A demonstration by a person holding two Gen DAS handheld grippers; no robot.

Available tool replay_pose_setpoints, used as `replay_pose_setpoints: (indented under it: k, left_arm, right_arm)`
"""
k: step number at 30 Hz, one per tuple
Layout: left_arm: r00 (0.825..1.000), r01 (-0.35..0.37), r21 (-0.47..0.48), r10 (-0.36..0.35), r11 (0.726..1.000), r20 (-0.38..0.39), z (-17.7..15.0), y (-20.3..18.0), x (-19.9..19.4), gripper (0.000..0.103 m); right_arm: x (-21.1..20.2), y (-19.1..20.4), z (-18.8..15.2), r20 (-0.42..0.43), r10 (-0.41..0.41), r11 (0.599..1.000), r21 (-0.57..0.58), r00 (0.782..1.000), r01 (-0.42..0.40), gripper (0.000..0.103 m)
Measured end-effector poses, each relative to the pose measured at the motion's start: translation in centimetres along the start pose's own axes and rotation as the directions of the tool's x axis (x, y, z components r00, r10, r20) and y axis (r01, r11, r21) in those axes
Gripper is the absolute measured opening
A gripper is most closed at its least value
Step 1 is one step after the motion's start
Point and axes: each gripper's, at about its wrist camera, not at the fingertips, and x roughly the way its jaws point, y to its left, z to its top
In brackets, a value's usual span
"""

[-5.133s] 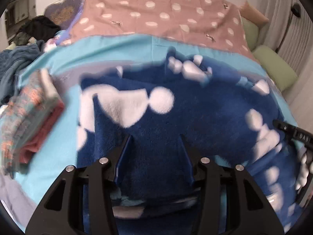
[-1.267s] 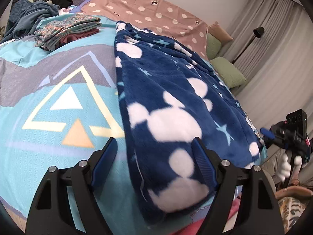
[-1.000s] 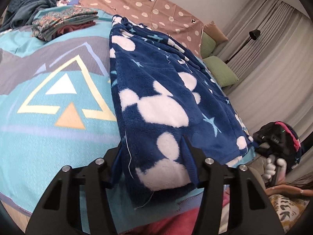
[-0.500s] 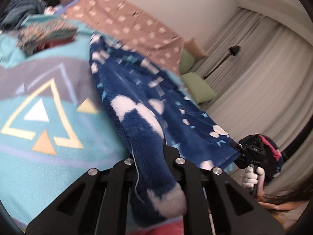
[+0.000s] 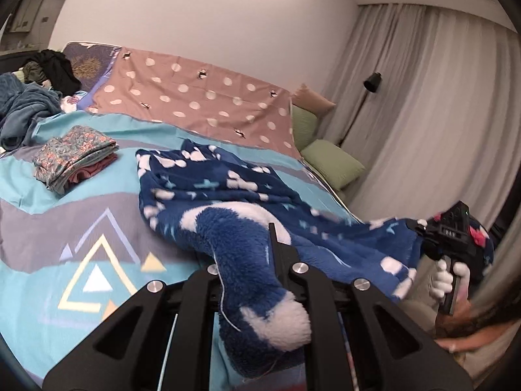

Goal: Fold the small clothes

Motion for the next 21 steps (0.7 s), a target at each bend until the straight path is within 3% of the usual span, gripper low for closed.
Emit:
replay_pose_setpoints:
  k: [9, 21]
  left_arm:
    - [0.999, -0.034, 0.021, 0.033, 0.999, 0.041, 5.0, -0.1, 4.0, 0.011]
    - [0.992, -0.095, -0.093, 0.102, 0.991, 0.077, 10.9, 3.5, 7.8, 0.011]
  right_arm:
    - [5.9, 1.3, 5.0, 0.067, 0.008, 0.996, -0.09, 0.998, -0.002, 0.01]
    - [10.8, 0.4, 11.8, 0.143, -0.043, 0.992, -0.113, 0.989, 0.06, 0.01]
